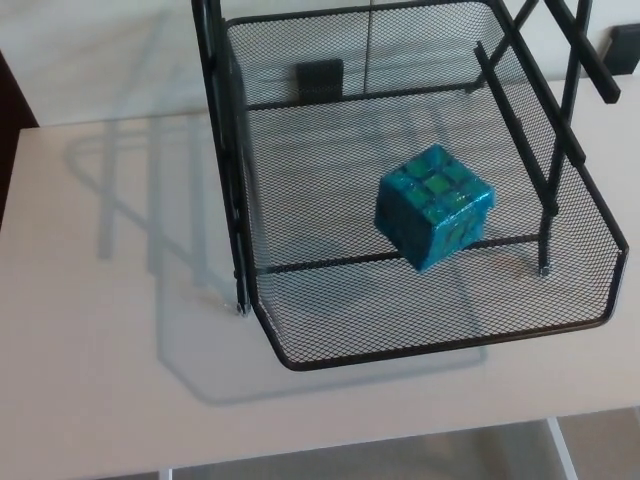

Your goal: The robot walks towards a desk on which a file tray is kept in the middle and a cube is kept to its right. The robot lifts the cube using its right hand and places it on the file tray.

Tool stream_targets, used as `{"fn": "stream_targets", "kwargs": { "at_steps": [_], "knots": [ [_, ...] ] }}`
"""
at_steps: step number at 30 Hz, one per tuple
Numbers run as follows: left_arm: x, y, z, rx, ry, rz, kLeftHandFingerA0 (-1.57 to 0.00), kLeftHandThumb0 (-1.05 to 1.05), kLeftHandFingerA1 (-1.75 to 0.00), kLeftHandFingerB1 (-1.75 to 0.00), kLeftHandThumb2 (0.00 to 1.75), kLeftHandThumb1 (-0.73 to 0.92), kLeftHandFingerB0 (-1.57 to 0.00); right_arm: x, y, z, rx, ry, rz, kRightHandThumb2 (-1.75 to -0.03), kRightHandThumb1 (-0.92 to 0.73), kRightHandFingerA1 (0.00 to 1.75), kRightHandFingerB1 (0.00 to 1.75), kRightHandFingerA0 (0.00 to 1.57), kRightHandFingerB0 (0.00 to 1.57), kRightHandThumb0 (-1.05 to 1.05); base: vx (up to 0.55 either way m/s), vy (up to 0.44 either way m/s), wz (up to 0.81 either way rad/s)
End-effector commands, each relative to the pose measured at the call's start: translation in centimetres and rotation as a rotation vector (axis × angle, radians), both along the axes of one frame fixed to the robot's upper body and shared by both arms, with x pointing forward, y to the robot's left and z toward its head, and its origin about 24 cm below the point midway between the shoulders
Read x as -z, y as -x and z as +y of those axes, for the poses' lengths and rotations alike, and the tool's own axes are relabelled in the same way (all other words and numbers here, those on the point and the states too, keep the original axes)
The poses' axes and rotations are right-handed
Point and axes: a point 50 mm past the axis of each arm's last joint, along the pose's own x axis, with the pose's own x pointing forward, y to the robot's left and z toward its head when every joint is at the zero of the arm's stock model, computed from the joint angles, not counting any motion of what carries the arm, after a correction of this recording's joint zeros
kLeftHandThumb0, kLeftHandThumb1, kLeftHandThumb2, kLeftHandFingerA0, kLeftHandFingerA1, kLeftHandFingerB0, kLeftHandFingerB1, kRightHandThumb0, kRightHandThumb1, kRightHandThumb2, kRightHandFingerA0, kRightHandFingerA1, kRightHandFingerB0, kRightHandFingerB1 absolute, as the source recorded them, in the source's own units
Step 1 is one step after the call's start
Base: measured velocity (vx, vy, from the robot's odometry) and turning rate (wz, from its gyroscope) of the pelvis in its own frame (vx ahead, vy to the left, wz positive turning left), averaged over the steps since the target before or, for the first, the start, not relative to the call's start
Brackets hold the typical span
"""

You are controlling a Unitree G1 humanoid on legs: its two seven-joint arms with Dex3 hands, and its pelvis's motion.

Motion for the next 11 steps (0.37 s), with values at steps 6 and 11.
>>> {"fn": "stream_targets", "kwargs": {
  "at_steps": [6, 11],
  "knots": [
    [-0.6, 1.1, 1.1, -0.028, -0.032, 0.047, -0.92, -0.6, -1.16, -0.99, 1.15, 0.59, -0.8, 9.0, 7.2, 7.4, -0.113, 0.183, 0.734, -0.66, -0.88, 0.93, 0.36, 0.72, 0.16, -0.42, 0.0, 0.0, 0.0],
    [-0.3, 1.3, 1.1, -0.053, -0.031, 0.044, -0.41, -0.68, -0.85, -0.75, 0.79, 0.74, -0.44, 10.4, 6.5, 6.0, -0.225, 0.103, 0.863, -0.84, -0.92, 0.64, 0.39, 0.42, 0.32, -0.73, 0.0, 0.0, 0.0]
  ]
}}
